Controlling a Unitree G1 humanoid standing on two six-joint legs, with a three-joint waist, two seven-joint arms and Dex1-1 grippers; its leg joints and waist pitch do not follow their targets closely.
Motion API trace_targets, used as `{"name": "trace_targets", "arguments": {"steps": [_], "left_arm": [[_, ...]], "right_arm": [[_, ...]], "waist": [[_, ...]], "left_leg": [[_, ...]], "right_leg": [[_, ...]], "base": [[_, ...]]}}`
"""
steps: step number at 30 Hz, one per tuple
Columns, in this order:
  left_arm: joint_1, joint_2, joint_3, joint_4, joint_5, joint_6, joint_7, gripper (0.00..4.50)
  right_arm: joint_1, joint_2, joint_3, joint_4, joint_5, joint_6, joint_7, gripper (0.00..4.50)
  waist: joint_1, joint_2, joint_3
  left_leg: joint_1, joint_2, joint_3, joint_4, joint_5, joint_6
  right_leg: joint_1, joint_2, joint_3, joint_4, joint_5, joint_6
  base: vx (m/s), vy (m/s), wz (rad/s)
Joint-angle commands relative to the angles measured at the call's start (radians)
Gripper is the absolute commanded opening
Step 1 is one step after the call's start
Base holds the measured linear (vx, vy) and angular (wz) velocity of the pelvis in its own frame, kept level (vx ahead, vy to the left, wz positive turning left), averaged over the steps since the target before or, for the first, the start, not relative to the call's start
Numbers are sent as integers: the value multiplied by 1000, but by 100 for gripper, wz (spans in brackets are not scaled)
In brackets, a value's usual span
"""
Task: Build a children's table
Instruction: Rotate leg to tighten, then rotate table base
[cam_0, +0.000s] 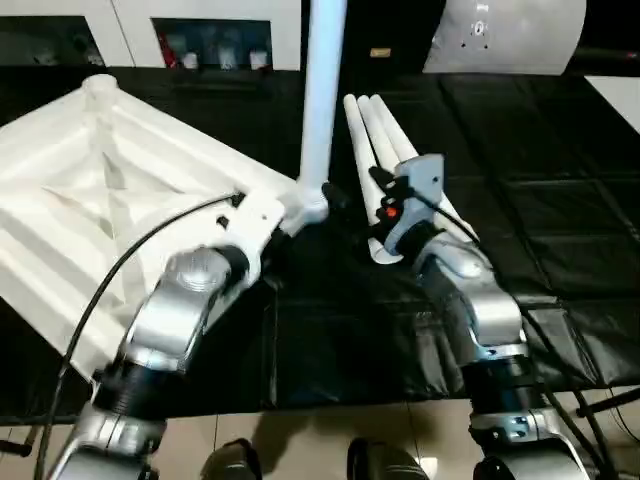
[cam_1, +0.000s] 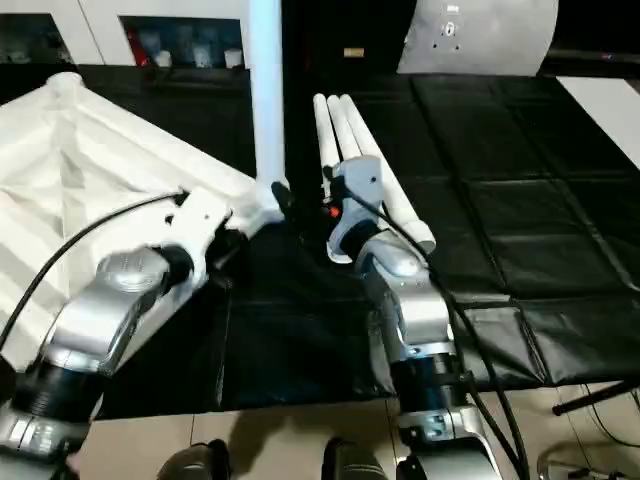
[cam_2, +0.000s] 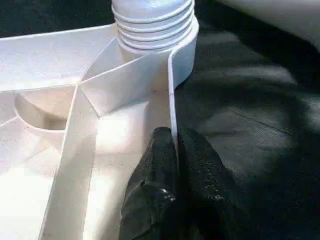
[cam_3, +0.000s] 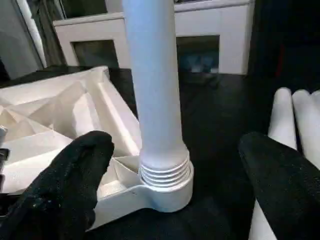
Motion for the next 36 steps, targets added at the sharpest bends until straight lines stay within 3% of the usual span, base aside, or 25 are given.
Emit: {"name": "trace_targets", "arguments": {"steps": [1,3,5,6,11,15,17,20,21,23,26,27,32,33,36], "left_arm": [[-70,-32,59,53,-49,-130,8,27],[-99,-42,71,101,-56,-165,12,57],[-120,-50,81,121,-63,-195,17,64],[-125,-53,85,125,-67,-205,19,78],[-97,-40,107,60,-74,-184,16,122],[-18,29,116,-74,-80,-114,-23,141],[61,124,118,-198,-83,-38,-76,141],[126,205,132,-298,-79,12,-120,141],[161,257,143,-354,-84,52,-151,141],[224,360,165,-454,-116,146,-220,114],[246,402,180,-492,-126,189,-239,103],[259,435,187,-514,-126,213,-250,69],[312,610,205,-547,-39,296,-263,36],[312,610,205,-547,-39,296,-263,24],[340,686,198,-561,-31,348,-273,9]], "right_arm": [[25,-5,7,-50,17,51,-9,448],[41,-12,17,-70,12,64,-14,450],[64,-15,23,-93,1,74,-25,450],[72,-15,25,-102,-3,78,-29,450],[98,-19,32,-143,3,105,-38,450],[101,-31,42,-166,19,117,-20,450],[98,-40,47,-173,30,132,-7,450],[109,-54,71,-187,32,144,17,450],[123,-62,96,-202,34,156,40,450],[149,-78,146,-222,41,181,87,450],[158,-81,167,-226,37,185,98,450],[160,-80,177,-221,31,190,95,450],[158,-75,219,-188,5,216,79,450],[158,-75,219,-188,5,216,79,450],[154,-71,256,-152,-30,222,62,450]], "waist": [[3,10,-84],[7,9,-89],[11,20,-93],[10,14,-91],[5,14,-90],[2,17,-89],[-1,20,-86],[-1,24,-81],[-2,20,-80],[2,25,-77],[2,25,-73],[4,26,-70],[0,26,-66],[-2,26,-68],[-1,33,-68]], "left_leg": [[27,8,-4,-48,-127,37],[22,9,-8,-47,-114,37],[26,14,-8,-45,-102,40],[22,14,-8,-45,-92,44],[18,14,-9,-46,-130,37],[24,18,-9,-49,-168,17],[21,21,-12,-53,-175,3],[30,23,-9,-55,-201,-15],[29,22,-9,-56,-200,-17],[32,23,-10,-58,-216,-29],[33,22,-10,-61,-239,-38],[33,22,-10,-63,-251,-44],[29,18,-15,-67,-290,-57],[30,18,-15,-66,-289,-59],[32,19,-16,-66,-284,-71]], "right_leg": [[58,-35,23,-63,-35,-195],[67,-41,23,-57,-12,-205],[63,-41,21,-52,32,-226],[65,-40,20,-50,58,-233],[70,-45,19,-55,-9,-226],[64,-43,19,-61,-76,-216],[63,-44,18,-57,-97,-208],[52,-39,17,-61,-124,-193],[52,-37,17,-62,-129,-190],[48,-38,16,-60,-149,-179],[43,-39,17,-65,-188,-172],[41,-39,17,-67,-209,-168],[38,-40,17,-70,-280,-131],[37,-40,18,-72,-288,-126],[34,-40,17,-68,-257,-140]], "base": [[0,0,0],[0,0,0],[0,0,0],[0,0,0],[0,0,0],[0,0,0],[0,0,0],[0,0,0],[0,0,0],[0,0,0],[0,0,0],[0,0,0],[0,0,0],[0,0,0],[0,0,0]]}}
